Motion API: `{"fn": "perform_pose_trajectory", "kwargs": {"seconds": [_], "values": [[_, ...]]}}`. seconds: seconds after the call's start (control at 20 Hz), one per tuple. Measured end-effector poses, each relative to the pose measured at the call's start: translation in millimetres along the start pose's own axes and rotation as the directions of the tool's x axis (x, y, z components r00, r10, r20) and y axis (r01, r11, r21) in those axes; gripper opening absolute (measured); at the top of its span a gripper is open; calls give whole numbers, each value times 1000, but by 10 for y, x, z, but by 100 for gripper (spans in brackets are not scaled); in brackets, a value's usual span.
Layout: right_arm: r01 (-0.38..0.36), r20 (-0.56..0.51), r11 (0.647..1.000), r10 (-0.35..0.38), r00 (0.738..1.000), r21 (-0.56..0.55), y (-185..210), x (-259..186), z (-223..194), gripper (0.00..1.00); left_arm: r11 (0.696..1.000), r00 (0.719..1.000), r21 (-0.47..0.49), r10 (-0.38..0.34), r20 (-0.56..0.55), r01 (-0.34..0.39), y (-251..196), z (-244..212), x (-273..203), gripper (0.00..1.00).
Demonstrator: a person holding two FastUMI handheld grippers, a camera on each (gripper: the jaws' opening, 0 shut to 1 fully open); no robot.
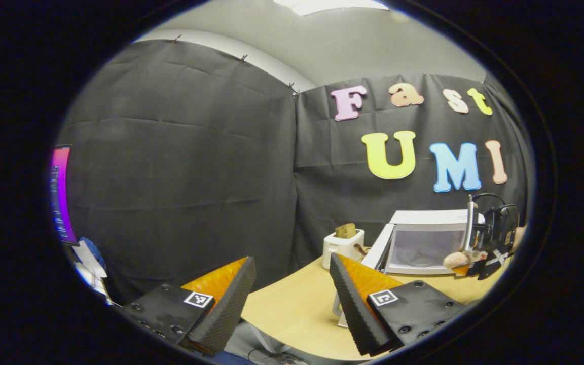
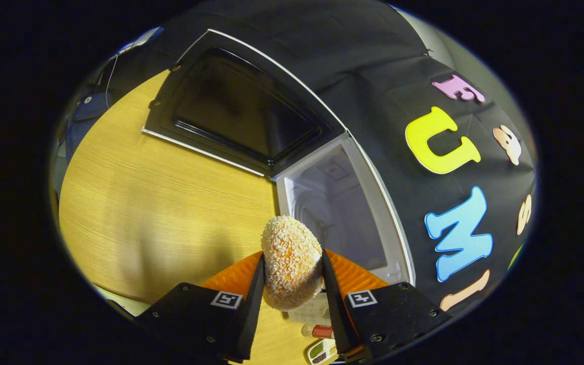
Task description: Open the microwave oven with the left hand, put the food in, and close the microwave oven.
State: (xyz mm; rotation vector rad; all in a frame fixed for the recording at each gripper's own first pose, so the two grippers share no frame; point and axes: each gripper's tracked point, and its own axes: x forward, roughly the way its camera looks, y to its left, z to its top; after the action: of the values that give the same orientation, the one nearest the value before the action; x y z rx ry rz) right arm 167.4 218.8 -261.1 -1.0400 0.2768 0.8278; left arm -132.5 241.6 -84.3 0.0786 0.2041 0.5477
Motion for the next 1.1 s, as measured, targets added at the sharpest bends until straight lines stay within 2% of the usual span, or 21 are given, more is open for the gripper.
{"fn": "perform_pose_trajectory", "kwargs": {"seconds": [0.2, 0.35, 0.55, 0.65, 0.75, 0.9, 1.1], "values": [[51, 5, 999, -51, 999, -3, -138, 390, 40, 61, 997, 998, 37, 63, 3, -63, 191, 56, -131, 94], [105, 12, 993, -104, 994, -47, -309, 613, 84, 61, 993, 994, 36, 110, 8, -110, 304, 128, -234, 94], [130, -6, 991, -130, 991, 0, -443, 1011, 58, 61, 985, 986, 42, 166, 6, -166, 388, 131, -316, 94], [159, 7, 987, -159, 987, -39, -527, 1176, 93, 61, 982, 983, 55, 182, 0, -182, 380, 131, -353, 94], [167, 25, 985, -166, 986, -43, -538, 1349, 122, 61, 978, 981, 78, 194, -13, -192, 360, 91, -375, 94], [147, -18, 989, -147, 989, -8, -459, 1608, 15, 61, 972, 977, 105, 212, -26, -209, 360, 95, -447, 94], [143, -53, 989, -145, 988, -29, -407, 1798, -99, 61, 964, 969, 111, 245, -32, -240, 390, 114, -550, 94]]}}
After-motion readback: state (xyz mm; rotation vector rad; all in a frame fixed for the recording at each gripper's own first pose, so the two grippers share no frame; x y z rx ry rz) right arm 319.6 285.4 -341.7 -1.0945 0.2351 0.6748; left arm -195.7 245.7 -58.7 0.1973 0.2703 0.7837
